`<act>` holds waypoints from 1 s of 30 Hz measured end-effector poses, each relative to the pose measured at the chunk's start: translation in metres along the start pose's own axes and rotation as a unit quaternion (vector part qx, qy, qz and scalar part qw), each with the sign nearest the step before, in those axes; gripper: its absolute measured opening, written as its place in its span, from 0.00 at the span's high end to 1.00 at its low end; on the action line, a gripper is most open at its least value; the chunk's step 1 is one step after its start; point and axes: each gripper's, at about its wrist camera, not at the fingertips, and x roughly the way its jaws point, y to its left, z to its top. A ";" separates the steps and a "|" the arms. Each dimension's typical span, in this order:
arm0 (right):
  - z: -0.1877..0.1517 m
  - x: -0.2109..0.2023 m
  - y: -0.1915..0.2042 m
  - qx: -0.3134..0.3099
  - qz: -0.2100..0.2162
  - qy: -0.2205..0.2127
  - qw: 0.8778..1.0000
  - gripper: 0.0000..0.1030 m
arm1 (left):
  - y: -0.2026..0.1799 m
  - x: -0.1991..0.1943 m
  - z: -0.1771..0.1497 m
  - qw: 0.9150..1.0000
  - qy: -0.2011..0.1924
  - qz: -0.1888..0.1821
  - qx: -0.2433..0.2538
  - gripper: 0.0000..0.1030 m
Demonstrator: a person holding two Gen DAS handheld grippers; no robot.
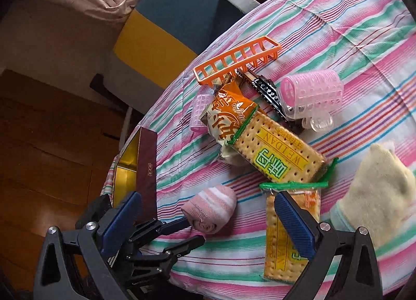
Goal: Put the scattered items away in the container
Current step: 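Move left tool toward pink rolled sock while right tool approaches WEIDAN cracker pack, then close left gripper on pink rolled sock while right gripper grasps WEIDAN cracker pack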
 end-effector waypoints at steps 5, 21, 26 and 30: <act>-0.031 -0.026 -0.004 -0.019 -0.057 -0.022 0.998 0.00 | -0.007 -0.011 0.012 1.000 -0.020 -0.009 0.009 0.50; -0.065 -0.024 -0.024 -0.068 -0.183 -0.066 0.978 0.09 | -0.024 0.020 0.040 0.999 0.000 0.036 0.040 0.49; -0.061 -0.017 -0.027 -0.072 -0.208 -0.080 0.972 0.18 | -0.022 0.029 0.045 0.999 0.003 0.033 0.040 0.48; -0.059 -0.013 -0.026 -0.070 -0.218 -0.084 0.970 0.17 | -0.022 0.036 0.046 0.999 0.003 0.023 0.036 0.48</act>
